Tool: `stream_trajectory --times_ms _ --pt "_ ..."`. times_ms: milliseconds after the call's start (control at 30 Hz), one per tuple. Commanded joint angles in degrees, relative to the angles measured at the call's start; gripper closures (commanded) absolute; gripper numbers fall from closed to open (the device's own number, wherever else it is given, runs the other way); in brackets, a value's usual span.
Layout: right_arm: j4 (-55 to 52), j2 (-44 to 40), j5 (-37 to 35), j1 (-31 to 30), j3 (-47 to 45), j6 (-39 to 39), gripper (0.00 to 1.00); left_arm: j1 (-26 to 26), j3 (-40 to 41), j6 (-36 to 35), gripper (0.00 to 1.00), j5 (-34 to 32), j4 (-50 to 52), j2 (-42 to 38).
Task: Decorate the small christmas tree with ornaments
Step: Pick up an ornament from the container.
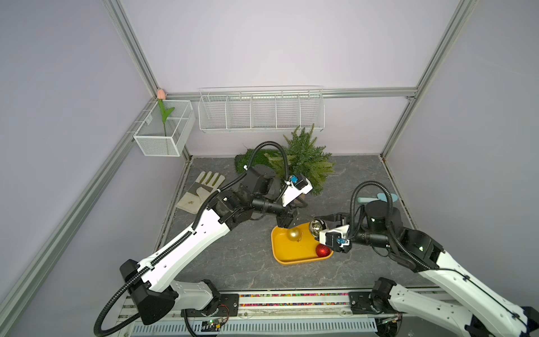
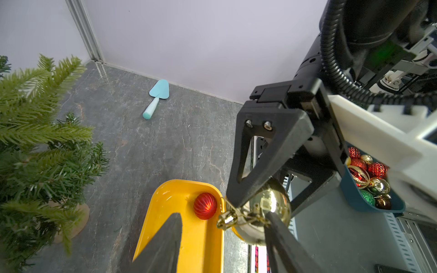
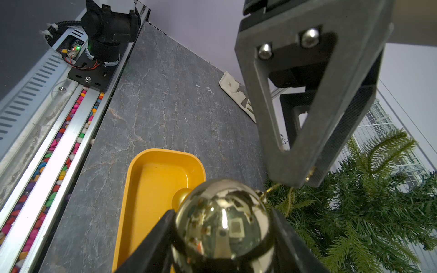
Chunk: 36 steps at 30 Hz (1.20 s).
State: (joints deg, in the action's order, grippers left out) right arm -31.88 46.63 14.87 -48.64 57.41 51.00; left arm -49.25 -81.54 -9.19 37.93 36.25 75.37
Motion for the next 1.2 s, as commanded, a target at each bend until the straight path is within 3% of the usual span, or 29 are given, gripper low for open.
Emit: stream_trajectory --times_ms 0,267,467,533,733,833,1167 --pt "0.9 -0.2 1.3 -0.3 -0.6 -0.3 0.50 -0.2 -1.1 1.0 0.42 2.3 -2.0 0.5" --pt "1.0 -0.2 1.1 -0.4 -1.0 -0.2 0.50 -0.3 -1.4 1.3 0.61 2.8 -2.2 1.2" --pt "1.6 -0.6 0.4 -0.4 -1.4 -0.5 0.49 -0.3 -3.1 1.0 1.00 2.8 -1.3 1.8" --pt "2.0 -0.7 0.2 -0.3 -1.8 -0.8 0.46 -0.3 -3.3 1.4 1.00 1.5 -1.5 1.5" --pt "6.6 -2.6 -2.9 -0.4 -4.9 -6.1 0.08 -0.2 -3.2 2.4 1.00 -1.6 -3.9 -0.6" --pt "12.1 -4.2 -5.8 -0.4 -8.0 -11.2 0.05 -0.3 -3.3 2.8 1.00 -2.4 -4.4 -1.3" --pt "40.7 -4.5 -16.2 -0.4 -20.0 -43.4 0.00 -0.2 -5.9 3.0 1.00 -6.4 -2.1 -0.6"
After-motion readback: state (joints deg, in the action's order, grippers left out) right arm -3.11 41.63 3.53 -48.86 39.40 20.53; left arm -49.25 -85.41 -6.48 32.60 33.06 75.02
